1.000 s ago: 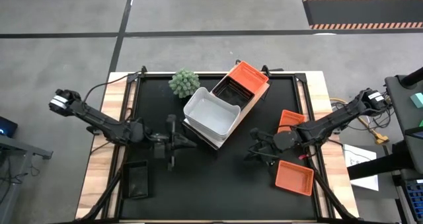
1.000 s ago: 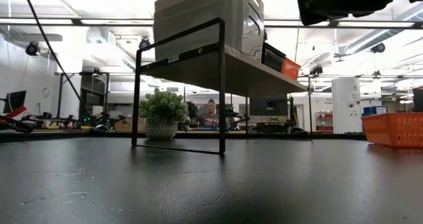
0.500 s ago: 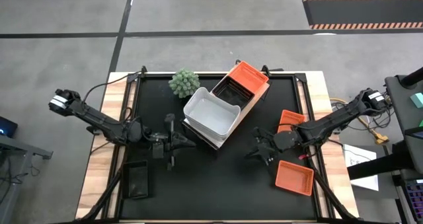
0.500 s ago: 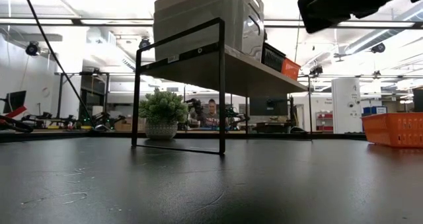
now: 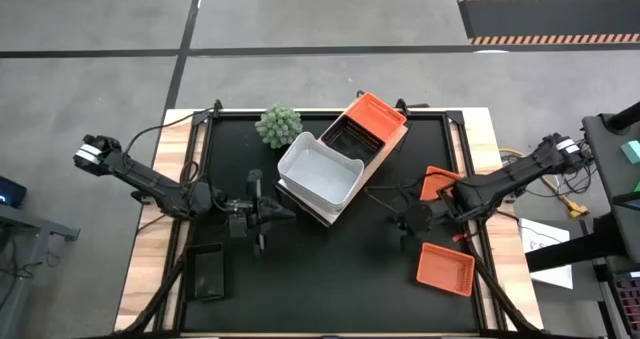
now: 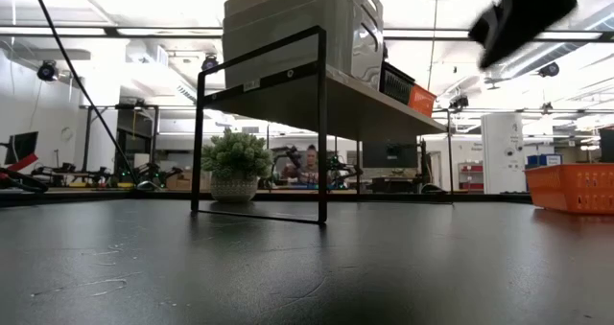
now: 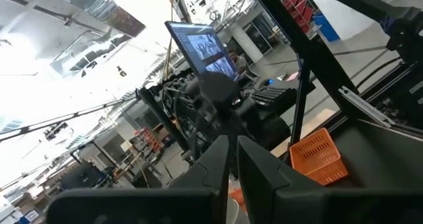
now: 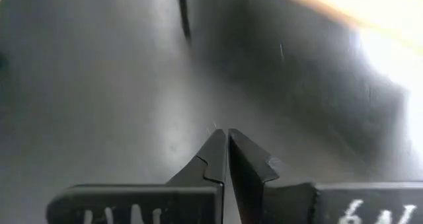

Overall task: Stack baskets on shelf by color
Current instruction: Stack the gray bin on top of the other gray bin on the shelf

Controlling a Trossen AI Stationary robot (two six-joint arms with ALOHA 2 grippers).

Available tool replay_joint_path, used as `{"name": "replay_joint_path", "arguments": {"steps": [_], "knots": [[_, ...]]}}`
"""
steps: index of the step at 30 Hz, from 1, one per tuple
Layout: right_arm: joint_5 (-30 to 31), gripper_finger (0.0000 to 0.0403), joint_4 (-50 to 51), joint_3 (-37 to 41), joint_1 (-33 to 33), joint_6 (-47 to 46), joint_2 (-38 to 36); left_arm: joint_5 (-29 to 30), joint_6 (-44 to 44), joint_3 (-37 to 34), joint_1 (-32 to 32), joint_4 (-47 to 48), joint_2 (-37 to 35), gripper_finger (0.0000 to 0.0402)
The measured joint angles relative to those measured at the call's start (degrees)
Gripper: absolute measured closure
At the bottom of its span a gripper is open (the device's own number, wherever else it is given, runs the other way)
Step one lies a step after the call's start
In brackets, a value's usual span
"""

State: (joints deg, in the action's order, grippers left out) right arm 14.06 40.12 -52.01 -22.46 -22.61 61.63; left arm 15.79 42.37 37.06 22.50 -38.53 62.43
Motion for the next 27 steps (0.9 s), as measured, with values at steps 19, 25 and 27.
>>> {"name": "replay_joint_path", "arguments": {"steps": [19, 25, 27], "knots": [[12.41, 0.0394, -8.28, -7.94, 0.28, 14.73, 0.37, 3.17, -0.07, -0.37, 0.0, 0.03, 0.17, 0.0387], [19.52, 0.0394, -0.29, -10.8, 2.15, 13.2, -0.14, 3.27, -0.11, -0.85, 0.0, 1.8, 0.17, 0.0387], [20.69, 0.0394, 0.06, -11.74, 3.45, 13.73, -0.13, 4.15, -0.09, -0.85, 0.02, 2.32, 0.17, 0.0387]]}}
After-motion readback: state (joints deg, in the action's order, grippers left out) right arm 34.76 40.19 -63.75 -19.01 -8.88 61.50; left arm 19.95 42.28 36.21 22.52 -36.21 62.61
